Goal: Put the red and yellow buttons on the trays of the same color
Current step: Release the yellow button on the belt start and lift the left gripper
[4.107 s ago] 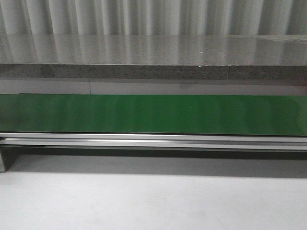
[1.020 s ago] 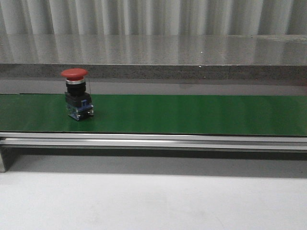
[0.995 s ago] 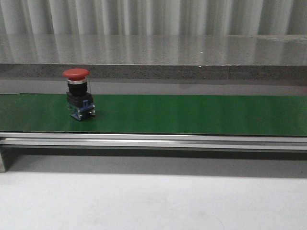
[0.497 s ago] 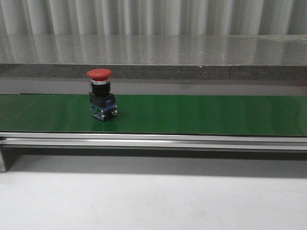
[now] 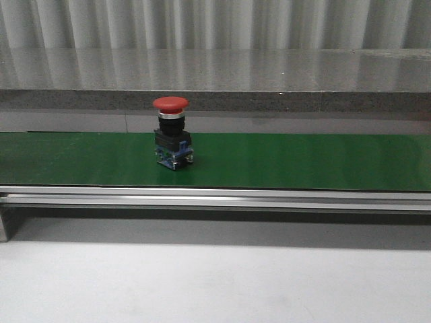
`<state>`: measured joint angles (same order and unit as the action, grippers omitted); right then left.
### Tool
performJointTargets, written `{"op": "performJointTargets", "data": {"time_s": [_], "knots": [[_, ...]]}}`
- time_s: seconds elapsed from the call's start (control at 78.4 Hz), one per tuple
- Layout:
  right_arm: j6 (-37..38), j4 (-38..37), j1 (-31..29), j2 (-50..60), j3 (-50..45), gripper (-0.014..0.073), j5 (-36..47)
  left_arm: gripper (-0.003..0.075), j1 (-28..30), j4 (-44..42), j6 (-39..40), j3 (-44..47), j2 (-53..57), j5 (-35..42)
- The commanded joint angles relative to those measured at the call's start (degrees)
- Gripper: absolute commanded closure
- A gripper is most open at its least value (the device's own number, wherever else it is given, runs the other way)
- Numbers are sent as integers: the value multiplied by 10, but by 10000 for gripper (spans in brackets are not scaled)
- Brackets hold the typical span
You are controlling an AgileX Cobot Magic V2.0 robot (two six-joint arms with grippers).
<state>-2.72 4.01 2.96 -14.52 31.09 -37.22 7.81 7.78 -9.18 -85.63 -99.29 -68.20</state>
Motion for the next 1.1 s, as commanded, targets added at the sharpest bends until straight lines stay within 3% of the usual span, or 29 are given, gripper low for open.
{"op": "performJointTargets", "data": {"time_s": [0.0,0.204,0.268,0.344,0.446,0.561,0.842,1.084], "knots": [[-4,-2,1,-6,14,660,40,741,-17,-3,-1,-15,18,-4],[-4,-2,1,-6,14,660,40,739,-27,5,5,-15,-1,-10],[-4,-2,1,-6,14,660,40,703,-27,18,5,-15,-6,-10],[-4,-2,1,-6,14,660,40,612,-27,37,5,-15,-11,-10],[-4,-2,1,-6,14,660,40,339,-27,44,7,-15,-21,-3],[-4,-2,1,-6,14,660,40,230,-27,49,8,-15,-20,10],[-4,-2,1,-6,14,660,40,213,-43,68,2,-16,-3,43],[-4,-2,1,-6,14,660,40,261,-105,34,-16,-4,85,145]]}}
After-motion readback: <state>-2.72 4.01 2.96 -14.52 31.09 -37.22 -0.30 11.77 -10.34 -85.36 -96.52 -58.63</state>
